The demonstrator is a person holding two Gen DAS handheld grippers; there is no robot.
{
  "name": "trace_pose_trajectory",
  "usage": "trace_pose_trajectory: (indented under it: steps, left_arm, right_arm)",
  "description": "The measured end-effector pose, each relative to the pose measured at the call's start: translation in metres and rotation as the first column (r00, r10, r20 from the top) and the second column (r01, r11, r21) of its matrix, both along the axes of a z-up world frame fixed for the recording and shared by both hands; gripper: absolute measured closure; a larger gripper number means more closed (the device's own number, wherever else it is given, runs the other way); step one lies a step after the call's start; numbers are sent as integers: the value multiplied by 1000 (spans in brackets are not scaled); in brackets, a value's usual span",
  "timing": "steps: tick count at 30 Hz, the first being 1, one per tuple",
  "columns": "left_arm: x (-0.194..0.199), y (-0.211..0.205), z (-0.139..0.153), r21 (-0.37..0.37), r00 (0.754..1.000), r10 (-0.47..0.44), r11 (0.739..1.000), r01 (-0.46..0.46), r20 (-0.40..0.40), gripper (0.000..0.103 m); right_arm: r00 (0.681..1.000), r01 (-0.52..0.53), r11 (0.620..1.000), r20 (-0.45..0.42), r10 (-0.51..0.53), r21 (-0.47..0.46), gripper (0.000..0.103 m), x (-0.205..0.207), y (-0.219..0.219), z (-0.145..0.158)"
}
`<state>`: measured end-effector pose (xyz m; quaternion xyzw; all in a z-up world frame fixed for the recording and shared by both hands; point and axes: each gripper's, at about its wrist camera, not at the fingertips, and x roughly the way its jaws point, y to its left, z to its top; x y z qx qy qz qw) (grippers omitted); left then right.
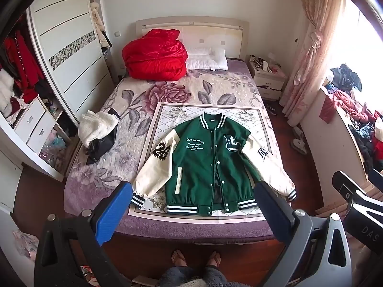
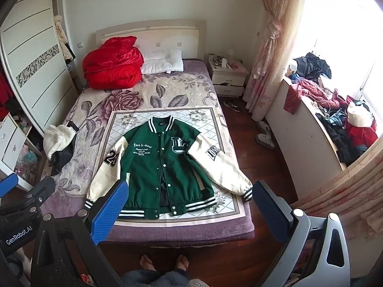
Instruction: Fold large clothes
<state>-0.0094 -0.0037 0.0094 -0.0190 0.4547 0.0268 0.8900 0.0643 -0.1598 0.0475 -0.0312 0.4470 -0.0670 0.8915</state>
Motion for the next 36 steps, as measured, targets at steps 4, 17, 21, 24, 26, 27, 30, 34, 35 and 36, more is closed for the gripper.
trace_pose_trajectory:
  steps: [4, 17, 21, 24, 26, 27, 30, 34, 35, 36]
  left_arm:
    - [0, 2, 4, -8, 1000, 5, 1000, -5, 4, 0]
    - [0, 1, 10, -15, 1000, 3, 1000, -3, 9, 0]
    - [0, 1, 10, -14, 1000, 3, 1000, -3, 10, 0]
    - [-1, 1, 11, -15, 1000, 3, 1000, -2, 10, 0]
    - [-2, 1, 10, -14, 1000, 1, 1000, -1, 11, 0]
    - [-2, 2, 10, -16, 1000, 1, 1000, -1, 11, 0]
    - [-2, 1, 10, -15, 1000, 1, 1000, 0, 12, 0]
    - [-3, 2, 10, -17, 1000, 2, 1000, -2, 14, 0]
    - [-4, 2, 11, -19, 1000, 3, 1000, -3, 15, 0]
    - [-3, 2, 9, -17, 1000, 4, 1000, -3, 16, 0]
  right_arm:
    - [1000, 0, 1000, 0, 0, 3, 0, 1, 0, 3]
    - [1000, -4, 1000, 7, 4, 5, 0, -1, 0, 5]
    - [1000, -3, 1000, 8, 3, 9, 0, -2, 1, 6]
    - [1000, -5, 1000, 8, 5, 7, 0, -4, 0, 16]
    - [1000, -4, 1000, 10, 4, 10, 0, -4, 0, 16]
    - [1000, -4, 1000, 9, 4, 9, 0, -4, 0, 14]
    - [1000, -9, 1000, 11, 9, 9, 0, -6, 3, 35]
    - [1000, -14, 1000, 16, 14, 18, 0, -6, 6, 49]
    - [1000, -15, 1000, 17, 15, 16, 0, -6, 8, 51]
    - [1000, -17, 1000, 17, 17, 14, 0, -6, 9, 53]
